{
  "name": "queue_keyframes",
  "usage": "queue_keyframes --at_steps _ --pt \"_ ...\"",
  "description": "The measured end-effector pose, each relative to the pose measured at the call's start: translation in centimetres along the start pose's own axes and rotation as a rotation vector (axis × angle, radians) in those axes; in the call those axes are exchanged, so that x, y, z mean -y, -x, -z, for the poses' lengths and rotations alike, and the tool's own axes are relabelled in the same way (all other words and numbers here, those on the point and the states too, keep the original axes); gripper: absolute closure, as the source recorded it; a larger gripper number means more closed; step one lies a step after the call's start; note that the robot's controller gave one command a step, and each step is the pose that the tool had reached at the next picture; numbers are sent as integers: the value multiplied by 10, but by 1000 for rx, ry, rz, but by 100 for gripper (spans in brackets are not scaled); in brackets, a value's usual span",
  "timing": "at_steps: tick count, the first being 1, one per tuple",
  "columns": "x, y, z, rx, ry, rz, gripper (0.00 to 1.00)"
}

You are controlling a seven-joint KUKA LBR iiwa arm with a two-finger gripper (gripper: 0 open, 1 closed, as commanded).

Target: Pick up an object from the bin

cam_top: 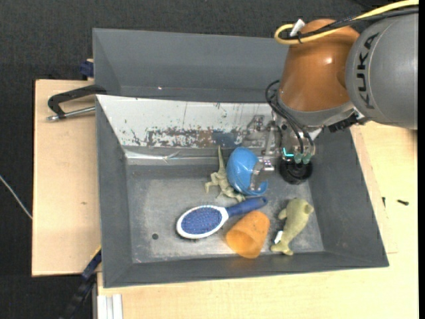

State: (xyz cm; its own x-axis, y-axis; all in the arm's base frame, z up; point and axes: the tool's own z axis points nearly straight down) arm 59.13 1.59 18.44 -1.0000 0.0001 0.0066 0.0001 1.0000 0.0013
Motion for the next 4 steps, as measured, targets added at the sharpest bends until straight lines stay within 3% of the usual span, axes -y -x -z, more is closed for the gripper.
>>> queue_keyframes --at_steps 1,2,3,4 --pt "-63 -54 -113 13 -2 491 0" --pt "-94 -78 -82 9 0 539 0" --pt "-71 -86 -84 6 -3 590 0" --pt "-79 -87 -115 10 -1 628 0"
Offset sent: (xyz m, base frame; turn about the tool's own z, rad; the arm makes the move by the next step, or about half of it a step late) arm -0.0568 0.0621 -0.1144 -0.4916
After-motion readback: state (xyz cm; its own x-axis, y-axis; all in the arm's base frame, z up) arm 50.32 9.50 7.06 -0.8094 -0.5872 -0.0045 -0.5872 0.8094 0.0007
